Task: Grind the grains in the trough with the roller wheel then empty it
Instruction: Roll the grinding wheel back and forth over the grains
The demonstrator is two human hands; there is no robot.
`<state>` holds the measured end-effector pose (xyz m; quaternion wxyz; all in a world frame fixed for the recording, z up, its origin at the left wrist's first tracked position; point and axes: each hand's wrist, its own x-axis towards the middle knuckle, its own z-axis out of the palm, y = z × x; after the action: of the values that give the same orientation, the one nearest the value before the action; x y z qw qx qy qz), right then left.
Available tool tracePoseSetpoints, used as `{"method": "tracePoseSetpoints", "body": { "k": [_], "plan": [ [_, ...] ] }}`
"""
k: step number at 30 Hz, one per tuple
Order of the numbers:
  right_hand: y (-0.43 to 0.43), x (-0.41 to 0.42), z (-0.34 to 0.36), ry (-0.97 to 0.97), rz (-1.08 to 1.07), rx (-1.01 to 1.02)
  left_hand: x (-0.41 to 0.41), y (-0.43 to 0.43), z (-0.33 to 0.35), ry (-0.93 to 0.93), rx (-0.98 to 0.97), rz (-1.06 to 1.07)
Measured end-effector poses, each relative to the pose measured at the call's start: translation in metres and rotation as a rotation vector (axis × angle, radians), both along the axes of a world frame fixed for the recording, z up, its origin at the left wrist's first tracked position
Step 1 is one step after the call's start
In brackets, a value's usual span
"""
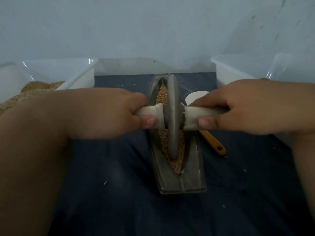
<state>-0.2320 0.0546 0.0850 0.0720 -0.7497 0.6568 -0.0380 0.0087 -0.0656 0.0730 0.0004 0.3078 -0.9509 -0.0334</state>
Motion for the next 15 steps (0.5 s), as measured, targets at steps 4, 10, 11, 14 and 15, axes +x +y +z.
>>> {"method": "tracePoseSetpoints", "body": {
  "k": [4,10,11,14,15],
  "plan": [
    [-0.012,-0.007,-0.011,-0.07,-0.053,0.027,-0.009,-0.004,-0.007,0.029,-0.139,0.022],
    [-0.053,-0.012,-0.051,0.101,-0.206,-0.432,-0.027,-0.036,-0.038,0.209,-0.388,0.142],
    [-0.058,-0.01,-0.054,0.159,-0.21,-0.511,-0.029,-0.039,-0.042,0.231,-0.406,0.167],
    [-0.063,-0.006,-0.058,0.191,-0.207,-0.605,-0.029,-0.044,-0.05,0.268,-0.394,0.19],
    [-0.062,-0.006,-0.058,0.186,-0.21,-0.602,-0.029,-0.044,-0.051,0.271,-0.392,0.186]
  ]
}}
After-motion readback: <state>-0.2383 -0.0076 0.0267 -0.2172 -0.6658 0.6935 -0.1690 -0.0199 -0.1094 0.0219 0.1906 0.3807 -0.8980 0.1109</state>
